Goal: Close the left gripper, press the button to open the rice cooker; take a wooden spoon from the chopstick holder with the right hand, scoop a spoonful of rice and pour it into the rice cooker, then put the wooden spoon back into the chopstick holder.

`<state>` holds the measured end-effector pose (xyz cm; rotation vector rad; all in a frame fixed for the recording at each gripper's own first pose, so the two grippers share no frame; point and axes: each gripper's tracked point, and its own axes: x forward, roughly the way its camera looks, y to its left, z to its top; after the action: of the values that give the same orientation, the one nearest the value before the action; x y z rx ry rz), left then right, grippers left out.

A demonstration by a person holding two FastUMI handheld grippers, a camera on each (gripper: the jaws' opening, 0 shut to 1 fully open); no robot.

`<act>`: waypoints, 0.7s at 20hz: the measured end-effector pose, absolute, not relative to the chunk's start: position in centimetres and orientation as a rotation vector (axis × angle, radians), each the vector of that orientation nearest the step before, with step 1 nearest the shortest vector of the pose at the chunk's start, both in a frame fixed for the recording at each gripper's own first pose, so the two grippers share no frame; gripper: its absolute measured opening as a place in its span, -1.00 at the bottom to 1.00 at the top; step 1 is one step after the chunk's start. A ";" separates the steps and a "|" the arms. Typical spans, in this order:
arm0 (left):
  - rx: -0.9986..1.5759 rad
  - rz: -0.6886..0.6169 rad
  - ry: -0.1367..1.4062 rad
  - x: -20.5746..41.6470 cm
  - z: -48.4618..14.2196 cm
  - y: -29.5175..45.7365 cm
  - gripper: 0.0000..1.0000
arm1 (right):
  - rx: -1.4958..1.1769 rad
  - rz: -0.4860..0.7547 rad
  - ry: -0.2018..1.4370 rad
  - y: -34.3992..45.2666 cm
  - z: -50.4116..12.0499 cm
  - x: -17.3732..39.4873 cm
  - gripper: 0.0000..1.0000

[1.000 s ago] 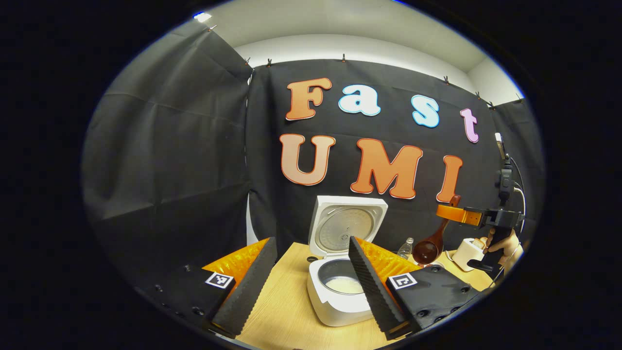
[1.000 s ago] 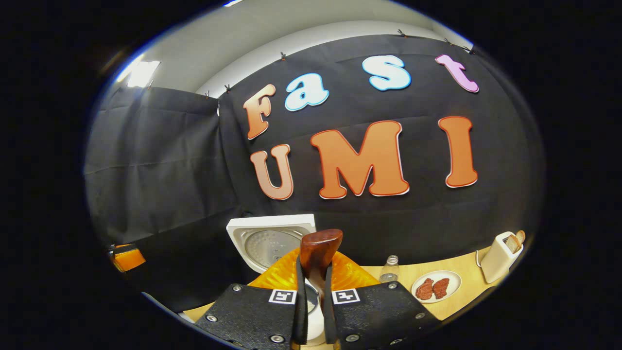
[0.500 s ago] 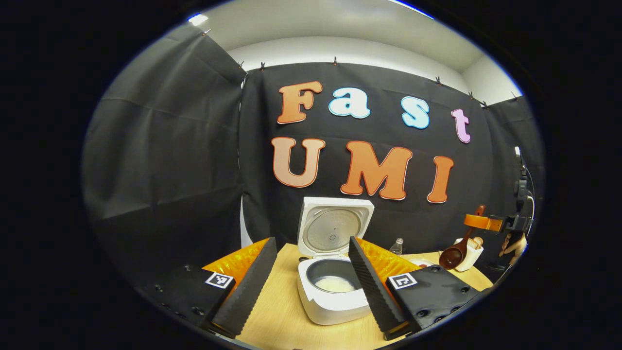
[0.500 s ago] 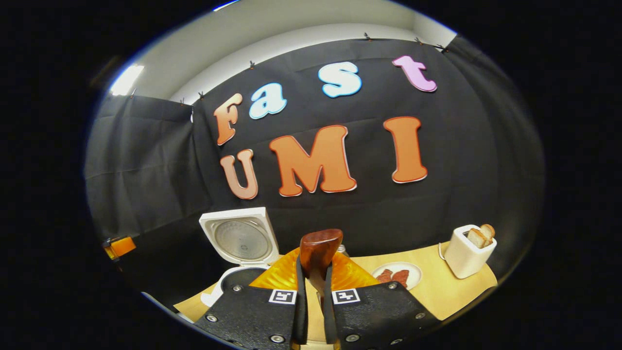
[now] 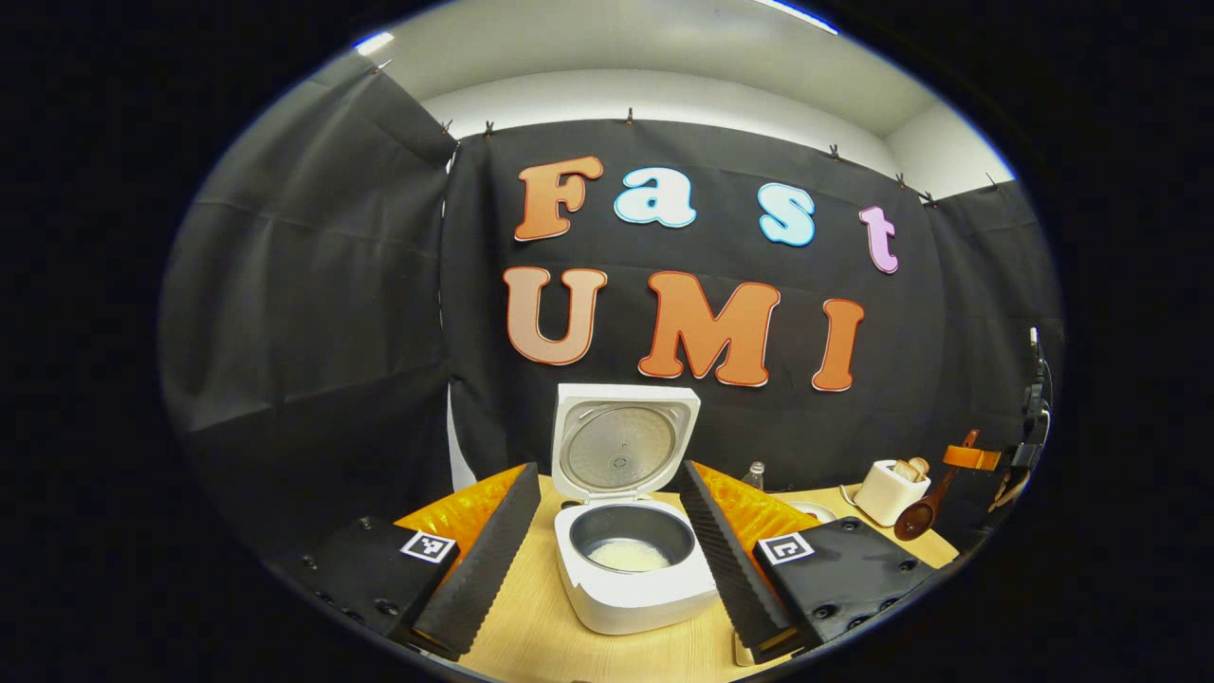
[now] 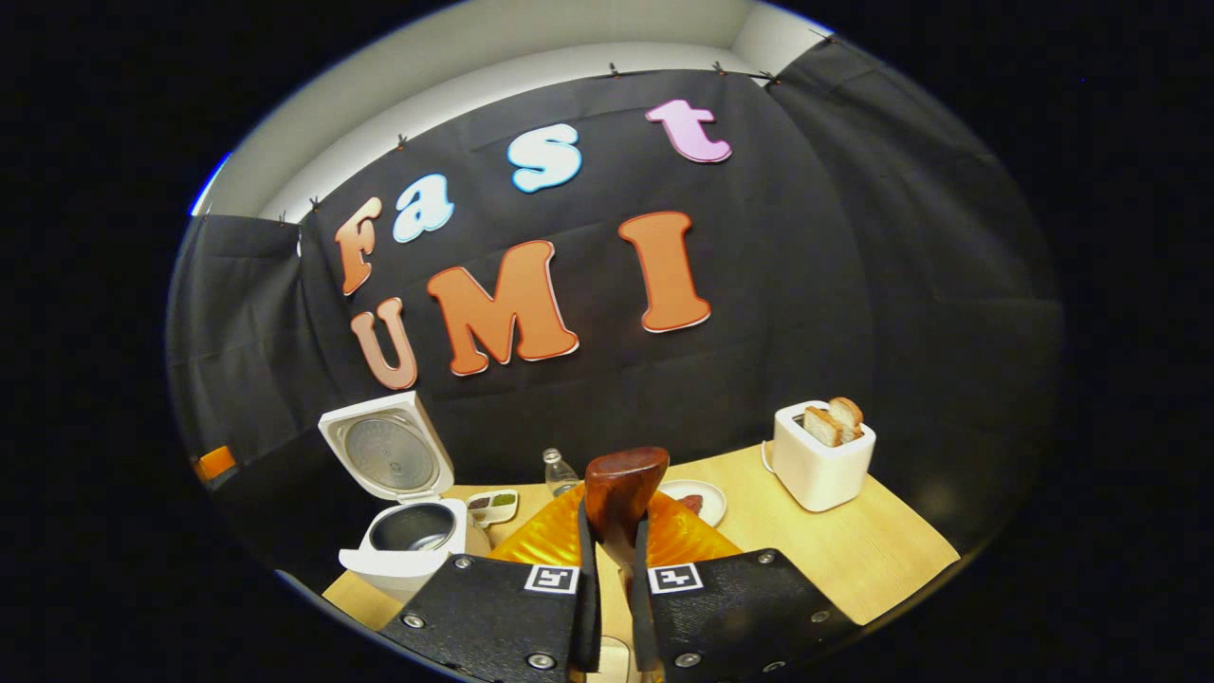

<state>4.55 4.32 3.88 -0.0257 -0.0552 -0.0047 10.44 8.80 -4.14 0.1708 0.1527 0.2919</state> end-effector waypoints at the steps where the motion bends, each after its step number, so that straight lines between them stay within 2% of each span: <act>1: -0.026 -0.008 -0.055 4.6 4.0 4.2 1.00 | 0.182 0.274 0.155 7.9 -4.6 10.5 -0.75; 14: -0.026 0.022 0.006 4.9 1.7 4.1 1.00 | 0.318 0.191 0.266 4.3 -16.5 13.5 -0.75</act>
<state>4.94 4.12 1.67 -0.0265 0.0061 0.0217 13.55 4.26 -16.48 0.3178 0.2655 0.1906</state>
